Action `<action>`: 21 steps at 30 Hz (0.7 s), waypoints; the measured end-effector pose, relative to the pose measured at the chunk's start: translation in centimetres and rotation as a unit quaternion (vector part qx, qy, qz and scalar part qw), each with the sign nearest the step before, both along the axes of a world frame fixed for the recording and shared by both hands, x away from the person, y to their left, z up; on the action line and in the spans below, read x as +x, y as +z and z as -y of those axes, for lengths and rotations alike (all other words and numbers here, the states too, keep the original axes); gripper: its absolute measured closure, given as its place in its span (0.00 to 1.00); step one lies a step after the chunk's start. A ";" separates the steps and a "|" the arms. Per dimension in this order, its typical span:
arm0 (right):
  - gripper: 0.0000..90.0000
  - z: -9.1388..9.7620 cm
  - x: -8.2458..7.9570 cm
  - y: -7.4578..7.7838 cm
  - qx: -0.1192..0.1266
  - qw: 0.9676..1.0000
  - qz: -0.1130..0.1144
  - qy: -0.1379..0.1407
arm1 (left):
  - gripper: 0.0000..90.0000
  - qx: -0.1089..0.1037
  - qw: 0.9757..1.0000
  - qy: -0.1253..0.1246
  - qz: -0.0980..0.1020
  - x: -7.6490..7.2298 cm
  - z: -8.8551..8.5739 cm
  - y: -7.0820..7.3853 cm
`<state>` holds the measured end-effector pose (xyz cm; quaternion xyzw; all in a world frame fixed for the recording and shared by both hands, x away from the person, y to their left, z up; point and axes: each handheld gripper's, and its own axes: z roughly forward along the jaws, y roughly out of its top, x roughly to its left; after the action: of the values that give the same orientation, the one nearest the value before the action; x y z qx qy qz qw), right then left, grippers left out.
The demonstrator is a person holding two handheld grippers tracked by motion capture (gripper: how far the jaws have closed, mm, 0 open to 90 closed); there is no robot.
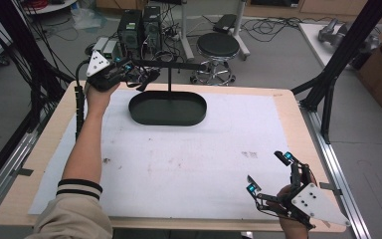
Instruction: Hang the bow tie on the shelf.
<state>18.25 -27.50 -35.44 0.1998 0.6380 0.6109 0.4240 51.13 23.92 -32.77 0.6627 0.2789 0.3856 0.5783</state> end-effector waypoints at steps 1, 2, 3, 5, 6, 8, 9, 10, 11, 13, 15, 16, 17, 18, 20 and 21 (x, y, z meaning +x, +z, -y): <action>0.10 -0.1 0.0 0.0 0.000 1.000 -0.002 0.001 | 0.68 -0.005 1.000 0.004 -0.002 0.0 -0.1 -0.1; 0.10 -0.1 0.0 0.0 -0.001 1.000 0.000 0.001 | 0.64 -0.010 1.000 0.009 -0.005 -0.1 -0.3 -0.2; 0.10 -0.1 0.0 0.0 -0.001 1.000 0.001 0.002 | 0.60 -0.017 1.000 0.012 -0.006 -0.1 -0.5 -0.3; 0.10 -0.1 0.1 0.0 0.001 1.000 -0.001 0.004 | 0.54 -0.023 0.999 0.021 -0.006 -0.5 -0.8 -0.3; 0.10 -0.1 0.1 0.0 0.002 1.000 0.000 0.004 | 0.50 -0.027 0.999 0.023 -0.004 -0.7 -1.0 -0.3; 0.10 -0.2 0.2 -0.1 0.003 1.000 -0.002 0.005 | 0.40 -0.036 0.999 0.033 0.001 -1.4 -1.2 -0.1; 0.10 -0.3 0.2 -0.1 0.007 1.000 -0.005 0.005 | 0.37 -0.040 0.999 0.031 0.004 -1.8 -1.2 0.1; 0.10 -0.3 0.3 -0.1 0.005 1.000 -0.002 0.005 | 0.36 -0.041 0.999 0.030 0.010 -2.3 -1.3 0.3; 0.10 -0.4 0.3 -0.1 0.007 1.000 -0.002 0.005 | 0.33 -0.041 0.999 0.033 0.015 -2.8 -1.3 0.5; 0.10 -0.5 0.4 -0.1 0.010 1.000 -0.001 0.003 | 0.30 -0.049 0.998 0.028 0.022 -4.0 -1.4 1.1; 0.10 -0.5 0.4 -0.2 0.012 1.000 0.001 -0.005 | 0.29 -0.060 0.997 0.028 0.039 -5.5 -1.5 1.6; 0.10 -0.4 0.4 -0.2 0.013 1.000 0.004 -0.011 | 0.27 -0.063 0.997 0.028 0.043 -6.1 -1.5 1.8; 0.10 -0.3 0.4 -0.2 0.017 1.000 0.002 -0.013 | 0.26 -0.067 0.996 0.030 0.051 -7.2 -1.6 2.1; 0.10 0.0 0.6 -0.3 0.023 1.000 0.003 -0.019 | 0.25 -0.069 0.995 0.030 0.059 -8.1 -1.7 2.3; 0.10 0.4 0.8 -0.3 0.033 0.999 0.006 -0.030 | 0.25 -0.074 0.994 0.031 0.073 -9.8 -2.2 2.8; 0.10 0.7 1.1 -0.4 0.038 0.999 0.006 -0.037 | 0.24 -0.075 0.994 0.033 0.075 -10.5 -2.3 3.0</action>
<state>19.36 -28.19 -35.79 0.2357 0.6036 0.6201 0.4423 40.68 26.25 -29.78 0.5770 0.2847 0.4313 0.6324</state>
